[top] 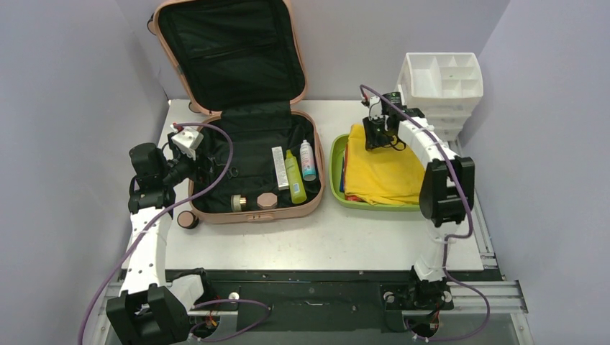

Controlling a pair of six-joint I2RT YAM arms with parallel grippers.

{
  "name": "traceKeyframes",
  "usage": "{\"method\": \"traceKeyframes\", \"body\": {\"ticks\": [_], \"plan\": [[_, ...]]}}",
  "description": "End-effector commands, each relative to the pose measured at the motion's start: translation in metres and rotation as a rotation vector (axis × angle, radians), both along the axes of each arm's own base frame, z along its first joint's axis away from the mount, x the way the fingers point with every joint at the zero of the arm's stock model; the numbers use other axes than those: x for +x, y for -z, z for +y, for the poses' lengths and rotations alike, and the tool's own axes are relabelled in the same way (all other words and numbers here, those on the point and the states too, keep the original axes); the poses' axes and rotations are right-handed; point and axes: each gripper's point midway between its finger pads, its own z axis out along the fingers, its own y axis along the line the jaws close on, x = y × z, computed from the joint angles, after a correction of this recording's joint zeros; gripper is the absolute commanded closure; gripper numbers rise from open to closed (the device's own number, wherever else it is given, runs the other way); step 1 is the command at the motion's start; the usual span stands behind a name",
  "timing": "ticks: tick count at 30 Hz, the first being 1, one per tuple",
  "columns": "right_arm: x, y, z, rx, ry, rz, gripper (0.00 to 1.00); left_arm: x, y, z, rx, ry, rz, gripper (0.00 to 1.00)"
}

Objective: Open, take out, and arrange the luggage
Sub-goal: Place the clothes in the bin, then move the bin to the corner of the board.

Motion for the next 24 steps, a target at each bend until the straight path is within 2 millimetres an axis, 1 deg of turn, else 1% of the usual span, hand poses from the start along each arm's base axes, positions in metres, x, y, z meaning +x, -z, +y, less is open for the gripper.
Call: {"method": "traceKeyframes", "body": {"ticks": [1,2,5,7,8,10,11,12,13,14,15,16,17,18,19,20,21,22,23,24], "plan": [[0.026,0.014,0.016,0.044,0.03,0.024,0.85,-0.004,-0.006,-0.003,0.0,0.018,-0.026,0.04],[0.023,0.032,0.017,0.034,0.03,0.072,0.85,-0.003,-0.006,-0.003,0.002,0.018,-0.027,0.04],[0.008,0.056,0.017,0.0,0.024,0.152,0.85,-0.002,-0.005,-0.002,0.005,0.018,-0.025,0.04],[0.0,0.06,0.017,-0.019,0.011,0.17,0.85,-0.001,-0.005,-0.002,0.005,0.019,-0.026,0.04],[-0.003,0.056,0.017,-0.023,0.003,0.166,0.86,0.0,-0.005,-0.002,0.004,0.02,-0.024,0.04],[-0.006,0.039,0.016,-0.023,-0.008,0.141,0.85,0.001,-0.005,-0.002,0.002,0.021,-0.025,0.04],[-0.005,0.02,0.016,-0.018,-0.013,0.103,0.85,0.001,-0.006,-0.002,0.003,0.021,-0.026,0.04],[-0.007,0.01,0.014,-0.021,-0.02,0.086,0.85,0.001,-0.007,-0.002,0.003,0.021,-0.027,0.04],[-0.008,-0.015,0.012,-0.02,-0.022,0.03,0.84,0.001,-0.007,-0.002,0.005,0.022,-0.029,0.04],[-0.011,-0.027,0.01,-0.028,-0.033,0.005,0.83,0.001,-0.007,-0.002,0.007,0.022,-0.028,0.04],[-0.015,-0.056,0.009,-0.029,-0.04,-0.062,0.8,0.001,-0.007,-0.002,0.012,0.023,-0.03,0.04],[-0.021,-0.068,0.006,-0.046,-0.067,-0.094,0.78,0.001,-0.006,-0.002,0.014,0.025,-0.027,0.04],[-0.027,-0.096,0.003,-0.056,-0.081,-0.167,0.74,0.0,-0.005,-0.002,0.022,0.027,-0.028,0.04],[-0.033,-0.104,0.001,-0.073,-0.101,-0.2,0.71,0.0,-0.003,-0.002,0.026,0.027,-0.023,0.04],[-0.043,-0.131,-0.002,-0.081,-0.111,-0.274,0.67,-0.001,-0.002,-0.003,0.035,0.031,-0.025,0.04],[-0.049,-0.134,-0.003,-0.099,-0.141,-0.299,0.66,-0.001,0.0,-0.002,0.039,0.026,-0.019,0.04],[-0.06,-0.153,-0.004,-0.095,-0.157,-0.353,0.64,-0.001,0.0,-0.003,0.044,0.026,-0.019,0.04],[-0.067,-0.151,-0.005,-0.101,-0.175,-0.354,0.62,-0.001,0.001,-0.001,0.047,0.018,-0.015,0.04],[-0.075,-0.16,-0.007,-0.096,-0.176,-0.379,0.59,-0.001,0.001,-0.002,0.049,0.016,-0.014,0.04],[-0.079,-0.155,-0.009,-0.094,-0.162,-0.364,0.51,-0.001,0.001,-0.001,0.053,0.007,-0.013,0.04]]}}
